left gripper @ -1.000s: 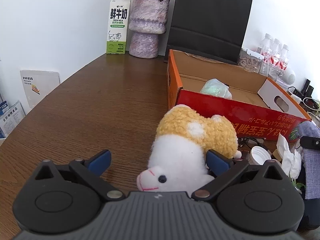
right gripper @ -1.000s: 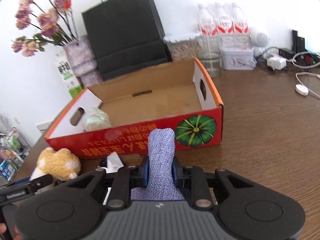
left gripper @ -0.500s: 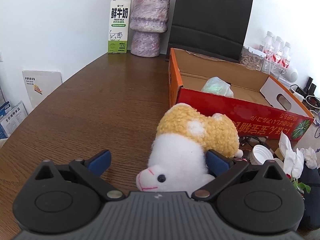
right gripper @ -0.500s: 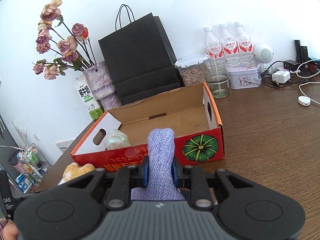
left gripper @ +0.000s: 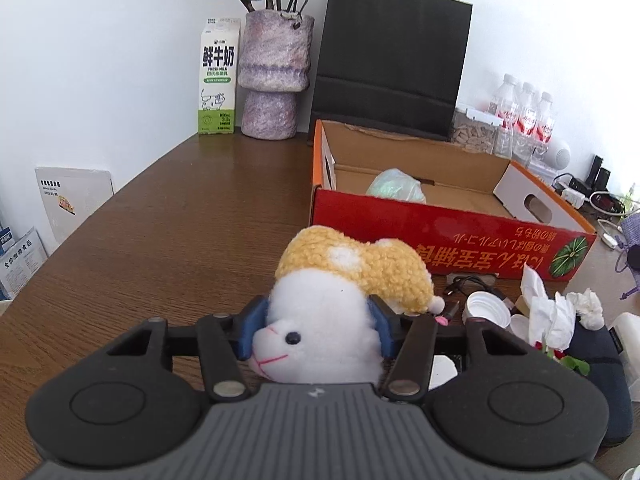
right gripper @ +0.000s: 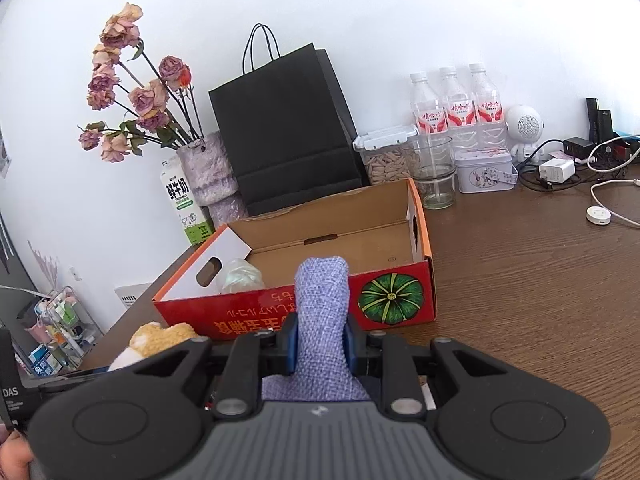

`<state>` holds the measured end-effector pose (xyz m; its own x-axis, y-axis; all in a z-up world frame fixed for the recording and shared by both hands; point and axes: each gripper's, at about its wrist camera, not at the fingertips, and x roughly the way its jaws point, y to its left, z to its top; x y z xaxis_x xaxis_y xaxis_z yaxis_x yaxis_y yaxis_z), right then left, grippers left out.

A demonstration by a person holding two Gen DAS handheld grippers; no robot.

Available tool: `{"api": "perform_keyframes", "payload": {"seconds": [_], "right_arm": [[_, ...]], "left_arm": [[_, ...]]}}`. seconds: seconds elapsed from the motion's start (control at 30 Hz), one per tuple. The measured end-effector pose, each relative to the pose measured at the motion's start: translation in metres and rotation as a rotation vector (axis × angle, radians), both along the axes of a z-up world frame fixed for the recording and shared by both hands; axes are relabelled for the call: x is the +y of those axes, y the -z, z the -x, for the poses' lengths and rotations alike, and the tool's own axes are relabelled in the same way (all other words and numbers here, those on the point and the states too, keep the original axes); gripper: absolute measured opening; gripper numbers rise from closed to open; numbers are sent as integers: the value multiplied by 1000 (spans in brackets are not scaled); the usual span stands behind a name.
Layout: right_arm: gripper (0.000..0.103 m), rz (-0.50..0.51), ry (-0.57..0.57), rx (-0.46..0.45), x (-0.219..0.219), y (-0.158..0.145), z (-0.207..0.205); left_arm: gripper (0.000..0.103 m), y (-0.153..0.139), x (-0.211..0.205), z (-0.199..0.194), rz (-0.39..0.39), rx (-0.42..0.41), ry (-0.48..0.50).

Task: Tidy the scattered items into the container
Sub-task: 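Carry the hamster with left tool while right tool carries the pouch over the box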

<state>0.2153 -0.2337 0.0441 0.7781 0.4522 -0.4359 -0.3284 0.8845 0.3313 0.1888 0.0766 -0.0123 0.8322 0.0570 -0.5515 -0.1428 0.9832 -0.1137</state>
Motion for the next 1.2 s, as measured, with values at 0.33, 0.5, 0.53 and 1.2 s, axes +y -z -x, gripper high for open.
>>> {"api": "perform_keyframes", "payload": {"seconds": [0.33, 0.5, 0.53, 1.2], "right_arm": [[21, -45, -11, -73, 2, -20, -3], [21, -52, -36, -72, 7, -18, -5], [21, -51, -38, -69, 7, -16, -4], [21, -42, -19, -21, -9, 6, -4]], "left_arm": [[1, -47, -4, 19, 45, -153, 26], [3, -35, 0, 5, 35, -69, -5], [6, -29, 3, 3, 49, -34, -1], [56, 16, 20, -13, 49, 142, -26]]}}
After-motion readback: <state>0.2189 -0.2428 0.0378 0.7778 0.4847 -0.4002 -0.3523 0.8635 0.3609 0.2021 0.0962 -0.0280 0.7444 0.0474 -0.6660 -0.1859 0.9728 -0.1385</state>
